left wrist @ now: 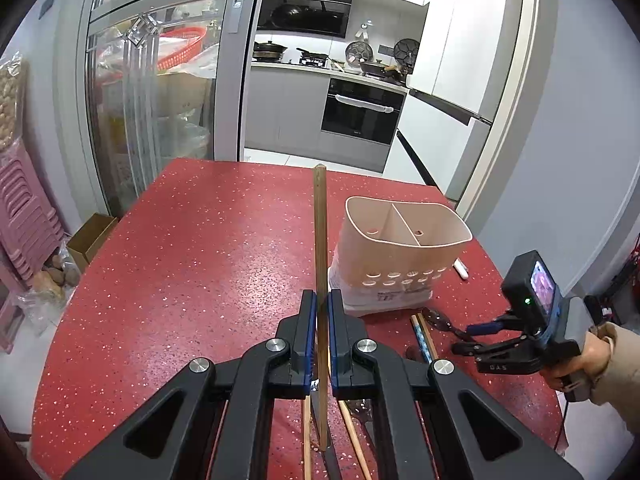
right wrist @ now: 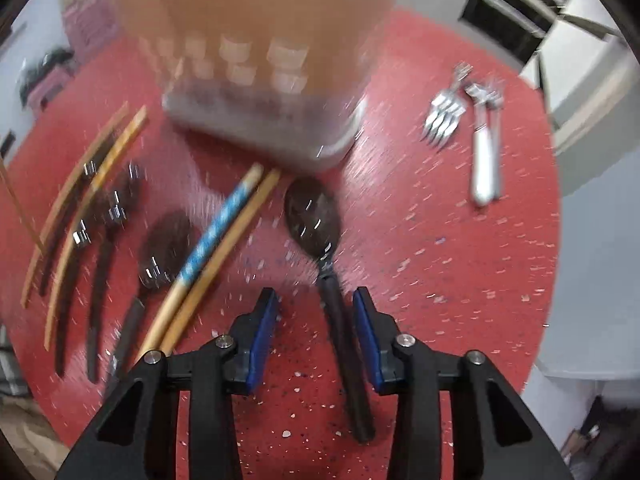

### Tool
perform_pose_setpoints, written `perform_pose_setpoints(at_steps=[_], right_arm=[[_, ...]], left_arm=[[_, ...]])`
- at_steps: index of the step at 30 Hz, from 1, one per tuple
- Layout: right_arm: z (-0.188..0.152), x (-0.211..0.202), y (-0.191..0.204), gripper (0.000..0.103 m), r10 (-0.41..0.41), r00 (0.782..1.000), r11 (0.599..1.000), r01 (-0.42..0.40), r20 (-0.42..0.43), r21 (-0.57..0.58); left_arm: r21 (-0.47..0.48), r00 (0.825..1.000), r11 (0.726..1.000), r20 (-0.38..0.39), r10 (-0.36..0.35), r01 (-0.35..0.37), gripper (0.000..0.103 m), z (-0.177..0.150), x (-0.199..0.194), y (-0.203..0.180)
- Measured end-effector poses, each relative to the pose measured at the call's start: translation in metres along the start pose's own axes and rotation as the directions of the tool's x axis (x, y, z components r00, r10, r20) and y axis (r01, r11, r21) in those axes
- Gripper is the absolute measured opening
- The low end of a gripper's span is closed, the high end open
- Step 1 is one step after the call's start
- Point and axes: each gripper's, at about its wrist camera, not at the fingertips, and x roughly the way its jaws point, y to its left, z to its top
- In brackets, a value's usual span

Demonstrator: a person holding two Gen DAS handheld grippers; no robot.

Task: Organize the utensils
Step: 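Lift the spoon with the right tool while the left lifts the chopstick toward the holder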

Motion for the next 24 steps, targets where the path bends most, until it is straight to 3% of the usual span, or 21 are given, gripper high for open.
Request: perform_pose_setpoints(at_steps=[2, 6, 13, 17, 24], right_arm=[[0.002, 0.000, -0.002, 0.012, 0.043, 0.999, 0.999, -0.043, -0.024, 0.018], [-0.002, -0.006, -0.004, 0.012, 0.031, 0.999, 0.999, -0.031, -0.005, 0.028], [-0.031, -0.059, -0.021, 0.012, 0.095, 0.981, 0.982, -0.120, 0.170, 0.144], [-0.040, -0.107, -0.028, 0.012, 0.105, 0.944, 0.967, -0.170, 0.313, 0.188], [-0.003, -0.166, -0.040, 0.012, 0.066, 0.833, 0.947, -0.226, 0.549, 0.229]], left_arm=[[-0.002, 1.000, 1.000, 0.001, -0.002, 0.002, 0.030, 0.000, 0.000, -0.001], [-0.003, 1.000, 1.000, 0.008, -0.009, 0.009, 0.030, 0.002, -0.002, -0.002], [-0.002, 0.999, 1.000, 0.032, -0.028, 0.028, 0.030, 0.012, -0.007, -0.008], [0.001, 0.997, 0.999, 0.072, -0.040, 0.040, 0.030, 0.027, -0.014, -0.014], [0.000, 0.989, 0.999, 0.140, -0.049, 0.050, 0.030, 0.069, -0.014, -0.026]])
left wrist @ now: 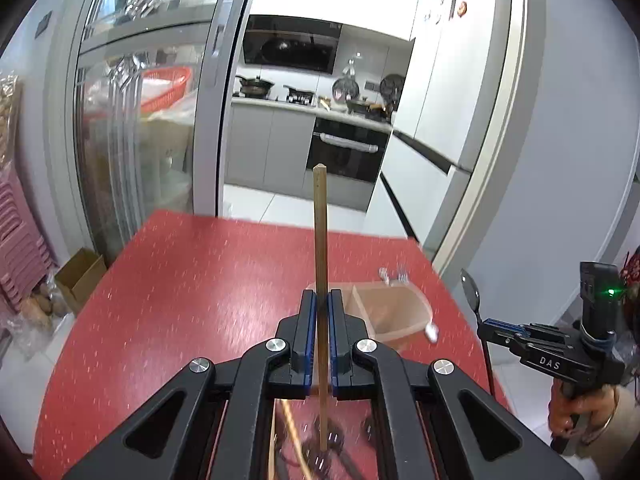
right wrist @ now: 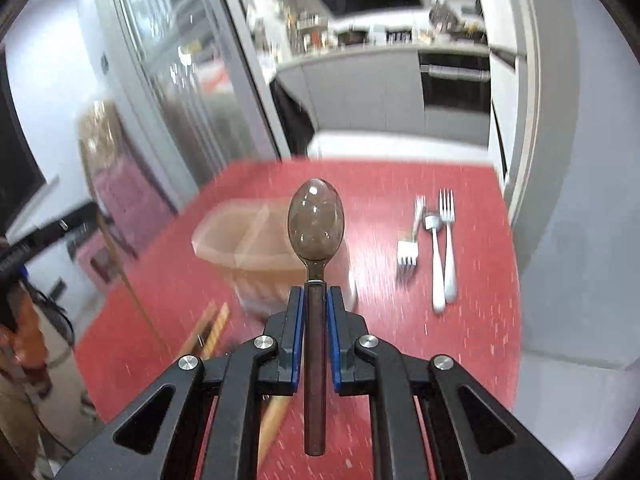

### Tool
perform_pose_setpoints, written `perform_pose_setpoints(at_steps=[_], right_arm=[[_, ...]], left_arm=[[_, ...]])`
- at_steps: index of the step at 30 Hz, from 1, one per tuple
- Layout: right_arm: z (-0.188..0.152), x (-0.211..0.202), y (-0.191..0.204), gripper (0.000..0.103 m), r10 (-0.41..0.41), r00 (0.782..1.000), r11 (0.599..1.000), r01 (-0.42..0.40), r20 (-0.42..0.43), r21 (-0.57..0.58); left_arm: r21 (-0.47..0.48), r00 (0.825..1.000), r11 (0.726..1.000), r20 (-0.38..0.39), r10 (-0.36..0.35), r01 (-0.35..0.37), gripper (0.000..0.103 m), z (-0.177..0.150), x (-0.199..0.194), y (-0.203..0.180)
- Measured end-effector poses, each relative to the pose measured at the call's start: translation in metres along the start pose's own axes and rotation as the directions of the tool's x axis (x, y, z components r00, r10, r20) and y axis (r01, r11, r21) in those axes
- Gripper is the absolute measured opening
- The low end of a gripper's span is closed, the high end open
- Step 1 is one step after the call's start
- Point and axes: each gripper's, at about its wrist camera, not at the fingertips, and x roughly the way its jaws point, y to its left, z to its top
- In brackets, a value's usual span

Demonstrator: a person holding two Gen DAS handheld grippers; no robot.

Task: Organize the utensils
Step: 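Lift the spoon with the right tool while the left lifts the chopstick toward the holder, then lower the spoon into the beige holder with the right tool while the left inserts the chopstick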

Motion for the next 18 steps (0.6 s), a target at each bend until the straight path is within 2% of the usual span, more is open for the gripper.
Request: perform_pose_setpoints(at_steps=[5, 8, 13, 18], right_arm=[[0.040, 0.004, 0.006, 0.012, -0.006, 0.992, 1.000, 0.003, 0.126, 0.022], [0.059, 0.020, 0.007, 0.012, -0.010, 0.985, 0.999, 0.004, 0.171, 0.037], [0.073, 0.050, 0.015, 0.012, -0.036, 0.973, 0.999, 0.029, 0.226, 0.036], [0.070, 0.082, 0.017, 0.012, -0.055, 0.963, 0.999, 0.053, 0.264, 0.012]], left_arm=[[0.008, 0.998, 1.000, 0.069, -0.013, 0.012, 0.030, 0.044, 0.009, -0.010], [0.021, 0.995, 1.000, 0.100, 0.010, -0.012, 0.030, 0.063, 0.021, -0.015], [0.006, 0.993, 1.000, 0.120, 0.015, -0.016, 0.030, 0.076, 0.046, -0.018], [0.013, 0.991, 0.999, 0.128, 0.043, -0.045, 0.030, 0.071, 0.076, -0.022]])
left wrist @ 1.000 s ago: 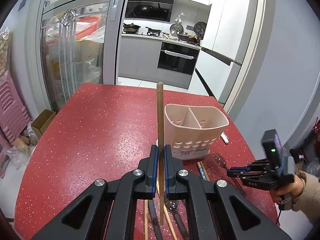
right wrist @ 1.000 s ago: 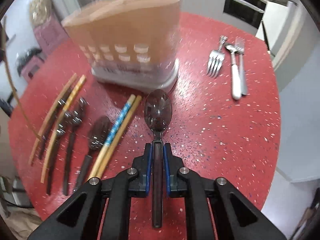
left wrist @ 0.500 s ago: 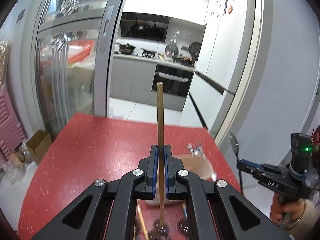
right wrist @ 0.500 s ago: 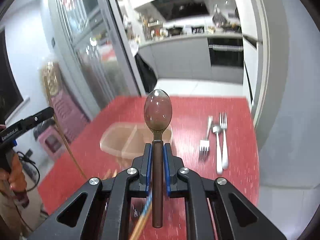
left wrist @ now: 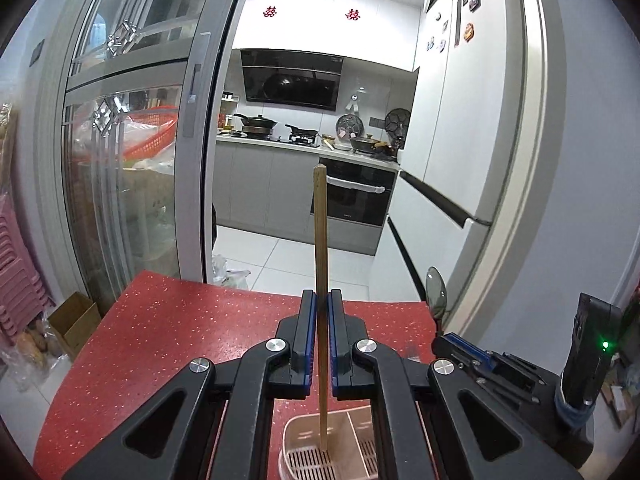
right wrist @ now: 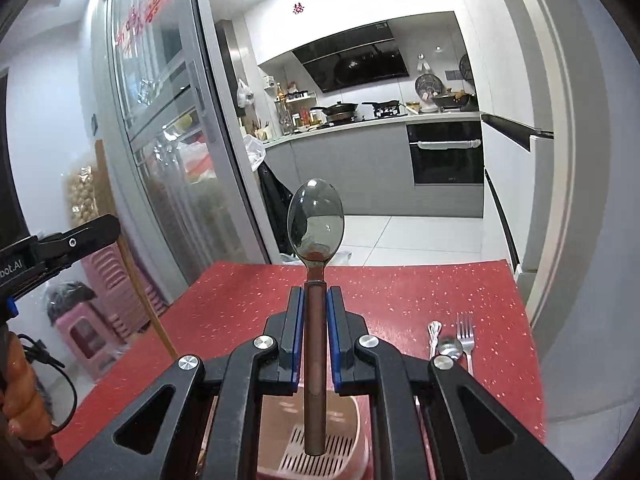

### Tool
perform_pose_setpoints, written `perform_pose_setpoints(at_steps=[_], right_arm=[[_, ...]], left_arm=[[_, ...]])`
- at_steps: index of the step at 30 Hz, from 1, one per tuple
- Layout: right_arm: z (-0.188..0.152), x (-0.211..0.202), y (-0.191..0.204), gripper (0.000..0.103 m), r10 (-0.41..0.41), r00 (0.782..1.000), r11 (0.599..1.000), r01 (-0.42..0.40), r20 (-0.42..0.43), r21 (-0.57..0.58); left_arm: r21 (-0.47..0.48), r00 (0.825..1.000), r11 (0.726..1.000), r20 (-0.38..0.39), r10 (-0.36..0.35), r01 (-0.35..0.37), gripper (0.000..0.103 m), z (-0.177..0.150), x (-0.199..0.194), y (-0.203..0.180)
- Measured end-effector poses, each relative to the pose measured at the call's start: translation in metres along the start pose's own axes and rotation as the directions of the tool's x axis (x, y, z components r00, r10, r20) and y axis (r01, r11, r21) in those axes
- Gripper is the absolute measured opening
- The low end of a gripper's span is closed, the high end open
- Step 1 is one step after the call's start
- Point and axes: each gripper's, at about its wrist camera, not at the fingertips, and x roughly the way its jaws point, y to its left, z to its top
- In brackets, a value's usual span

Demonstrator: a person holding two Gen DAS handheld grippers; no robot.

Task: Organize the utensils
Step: 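Lower the spoon into the beige holder with the right tool while the left inserts the chopstick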

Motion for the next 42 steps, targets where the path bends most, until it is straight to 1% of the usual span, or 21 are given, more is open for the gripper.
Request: perform_pose_setpoints(at_steps=[3, 7, 12, 16, 20, 23, 28, 33, 37, 39, 41, 42], right_arm=[[-0.010, 0.012, 0.003, 0.012, 0.002, 1.000, 1.000, -0.001, 0.008, -0.023], [-0.023, 0.021, 0.006, 0.012, 0.008, 1.000, 0.997, -0.009, -0.004, -0.072], [-0.040, 0.025, -0.002, 0.012, 0.019, 0.999, 0.998, -0.020, -0.028, -0.063], [-0.053, 0.019, -0.002, 0.012, 0.028, 0.999, 0.995, -0.030, -0.026, -0.094], [-0.064, 0.014, -0.004, 0.012, 0.029, 0.999, 0.994, -0.033, -0.043, -0.104], [-0.068, 0.010, -0.006, 0.012, 0.024, 0.998, 0.995, -0.029, -0.056, -0.097], [-0.072, 0.005, -0.010, 0.012, 0.017, 0.997, 0.995, -0.025, -0.079, -0.095], [-0.075, 0.000, -0.006, 0.013, 0.017, 0.995, 0.993, -0.028, -0.098, -0.112], [-0.075, -0.001, -0.003, 0.013, 0.021, 0.993, 0.992, -0.035, -0.115, -0.117], [-0.074, -0.002, -0.002, 0.019, 0.026, 0.992, 0.992, -0.041, -0.123, -0.118], [-0.073, -0.003, -0.001, 0.033, 0.033, 0.992, 0.992, -0.048, -0.124, -0.120], [-0.073, -0.005, 0.000, 0.037, 0.034, 0.992, 0.991, -0.049, -0.123, -0.123]], left_arm=[[-0.009, 1.000, 1.000, -0.008, 0.011, -0.012, 0.030, -0.014, 0.016, 0.001], [0.004, 0.999, 0.999, -0.023, 0.038, -0.038, 0.030, -0.032, 0.026, 0.003], [0.030, 0.998, 0.998, -0.031, 0.057, -0.056, 0.030, -0.053, 0.022, 0.000], [0.075, 0.996, 0.995, -0.047, 0.075, -0.071, 0.030, -0.065, 0.020, -0.006], [0.088, 0.994, 0.993, -0.067, 0.090, -0.084, 0.030, -0.074, 0.017, -0.009], [0.097, 0.992, 0.991, -0.078, 0.103, -0.096, 0.030, -0.078, 0.015, -0.009], [0.093, 0.986, 0.990, -0.116, 0.116, -0.106, 0.030, -0.083, 0.014, -0.004], [0.109, 0.980, 0.988, -0.152, 0.125, -0.109, 0.030, -0.094, 0.012, -0.004], [0.103, 0.974, 0.989, -0.187, 0.128, -0.111, 0.030, -0.101, 0.015, -0.001], [0.105, 0.976, 0.988, -0.178, 0.129, -0.111, 0.030, -0.101, 0.012, 0.001], [0.105, 0.975, 0.988, -0.182, 0.131, -0.113, 0.030, -0.101, 0.011, 0.002], [0.100, 0.974, 0.989, -0.186, 0.128, -0.111, 0.030, -0.101, 0.010, 0.002]])
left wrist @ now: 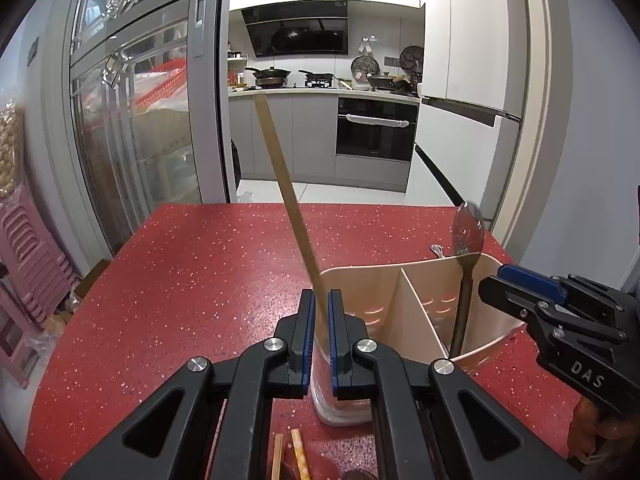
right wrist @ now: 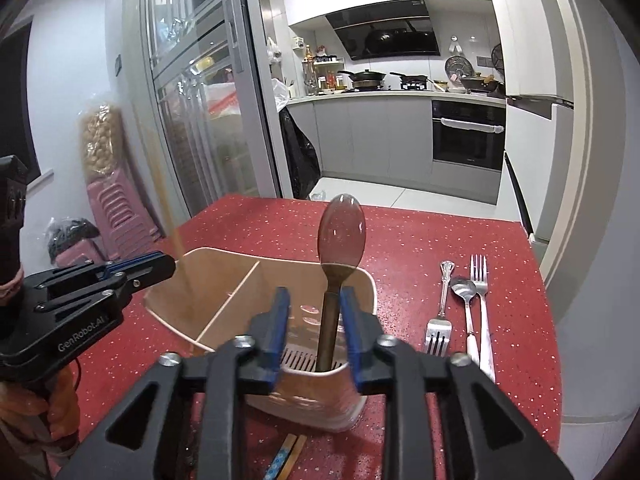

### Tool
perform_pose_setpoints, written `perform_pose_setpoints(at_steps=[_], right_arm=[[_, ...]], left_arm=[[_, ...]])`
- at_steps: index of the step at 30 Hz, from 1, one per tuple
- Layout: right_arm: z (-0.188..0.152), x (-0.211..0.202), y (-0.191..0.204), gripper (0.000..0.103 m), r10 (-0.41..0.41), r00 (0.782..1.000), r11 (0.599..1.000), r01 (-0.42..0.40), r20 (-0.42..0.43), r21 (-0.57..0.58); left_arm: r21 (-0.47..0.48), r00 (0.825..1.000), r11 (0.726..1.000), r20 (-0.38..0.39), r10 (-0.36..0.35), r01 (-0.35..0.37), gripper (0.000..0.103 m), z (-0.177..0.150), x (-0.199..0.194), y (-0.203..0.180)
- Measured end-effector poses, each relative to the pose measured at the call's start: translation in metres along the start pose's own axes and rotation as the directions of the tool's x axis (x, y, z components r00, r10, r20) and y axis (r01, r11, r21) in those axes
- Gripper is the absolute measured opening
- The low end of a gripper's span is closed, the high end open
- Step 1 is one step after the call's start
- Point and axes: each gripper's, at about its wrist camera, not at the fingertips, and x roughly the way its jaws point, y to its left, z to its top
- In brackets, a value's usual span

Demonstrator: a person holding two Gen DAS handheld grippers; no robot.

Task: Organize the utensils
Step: 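Lower the spoon into the beige holder with the right tool while the left inserts the chopstick, then open both tools and move them back to the utensils on the table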

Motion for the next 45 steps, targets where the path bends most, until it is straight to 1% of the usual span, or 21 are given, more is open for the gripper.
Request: perform_pose_setpoints(at_steps=[1, 6, 7, 9, 11, 13, 15, 18, 20, 23, 27, 28, 29, 30, 31, 33, 36, 37, 39, 41, 45], right_arm=[[0.000, -0.001, 0.001, 0.042, -0.002, 1.000, 1.000, 0.002, 0.000, -0.001], [0.000, -0.009, -0.002, 0.043, 0.004, 1.000, 1.000, -0.004, 0.001, 0.028], [0.001, -0.011, -0.003, 0.045, 0.006, 1.000, 0.999, -0.006, -0.001, 0.037], [0.001, -0.018, -0.005, 0.051, 0.014, 1.000, 0.998, -0.013, -0.003, 0.057], [0.000, -0.025, -0.004, 0.061, 0.018, 1.000, 0.998, -0.017, -0.009, 0.068], [-0.005, -0.033, -0.004, 0.067, 0.021, 1.000, 0.997, -0.019, -0.023, 0.079], [-0.010, -0.039, -0.002, 0.071, 0.017, 0.999, 0.996, -0.013, -0.046, 0.091], [-0.022, -0.043, -0.002, 0.079, 0.017, 0.994, 0.991, -0.003, -0.107, 0.130], [-0.032, -0.044, -0.003, 0.080, 0.025, 0.989, 0.987, -0.001, -0.148, 0.163], [-0.049, -0.045, -0.003, 0.080, 0.020, 0.977, 0.979, 0.023, -0.210, 0.202], [-0.070, -0.045, -0.005, 0.080, 0.015, 0.961, 0.968, 0.055, -0.276, 0.245], [-0.073, -0.045, -0.005, 0.080, 0.011, 0.958, 0.966, 0.064, -0.287, 0.249], [-0.078, -0.047, -0.006, 0.080, 0.007, 0.955, 0.965, 0.072, -0.297, 0.253], [-0.082, -0.048, -0.005, 0.080, 0.005, 0.952, 0.963, 0.078, -0.308, 0.257], [-0.084, -0.048, -0.004, 0.080, 0.004, 0.949, 0.962, 0.082, -0.314, 0.259], [-0.090, -0.049, -0.001, 0.080, 0.003, 0.944, 0.962, 0.087, -0.330, 0.258], [-0.099, -0.046, 0.004, 0.080, -0.001, 0.931, 0.961, 0.102, -0.364, 0.258], [-0.102, -0.044, 0.005, 0.080, 0.000, 0.926, 0.960, 0.106, -0.378, 0.260], [-0.105, -0.042, 0.007, 0.080, -0.007, 0.916, 0.959, 0.120, -0.401, 0.257], [-0.108, -0.041, 0.009, 0.080, -0.011, 0.909, 0.959, 0.128, -0.416, 0.253], [-0.115, -0.038, 0.012, 0.080, -0.021, 0.895, 0.959, 0.144, -0.446, 0.244]], left_arm=[[-0.012, 1.000, 1.000, -0.005, -0.004, 0.004, 0.030, 0.000, -0.002, 0.002], [-0.040, 1.000, 0.999, -0.017, 0.002, -0.003, 0.030, -0.003, -0.011, 0.008], [-0.045, 1.000, 0.999, -0.024, 0.004, -0.005, 0.030, -0.004, -0.013, 0.009], [-0.056, 0.999, 0.998, -0.033, 0.008, -0.010, 0.030, -0.007, -0.017, 0.010], [-0.065, 0.999, 0.998, -0.049, 0.019, -0.022, 0.030, -0.012, -0.022, 0.013], [-0.078, 0.997, 0.996, -0.075, 0.024, -0.030, 0.030, -0.017, -0.026, 0.017], [-0.088, 0.995, 0.995, -0.099, 0.028, -0.037, 0.030, -0.024, -0.029, 0.021], [-0.097, 0.992, 0.994, -0.122, 0.032, -0.044, 0.030, -0.039, -0.037, 0.028], [-0.093, 0.991, 0.995, -0.132, 0.036, -0.049, 0.030, -0.048, -0.042, 0.031], [-0.088, 0.988, 0.995, -0.147, 0.040, -0.053, 0.030, -0.062, -0.048, 0.037], [-0.126, 0.983, 0.991, -0.181, 0.030, -0.053, 0.030, -0.082, -0.053, 0.051], [-0.135, 0.982, 0.989, -0.189, 0.030, -0.056, 0.038, -0.086, -0.054, 0.054], [-0.142, 0.979, 0.988, -0.199, 0.033, -0.062, 0.095, -0.089, -0.054, 0.057], [-0.148, 0.975, 0.986, -0.217, 0.049, -0.083, 0.103, -0.093, -0.054, 0.060], [-0.148, 0.973, 0.982, -0.214, 0.081, -0.114, 0.103, -0.098, -0.052, 0.063], [-0.126, 0.971, 0.985, -0.226, 0.084, -0.114, 0.103, -0.104, -0.045, 0.064], [-0.079, 0.963, 0.985, -0.234, 0.134, -0.156, 0.103, -0.113, -0.031, 0.066], [-0.068, 0.962, 0.985, -0.236, 0.138, -0.158, 0.103, -0.115, -0.027, 0.067], [-0.050, 0.959, 0.986, -0.247, 0.140, -0.157, 0.103, -0.119, -0.016, 0.069], [-0.041, 0.951, 0.985, -0.270, 0.148, -0.165, 0.103, -0.126, -0.004, 0.073], [-0.069, 0.938, 0.989, -0.331, 0.099, -0.128, 0.103, -0.145, 0.020, 0.083]])
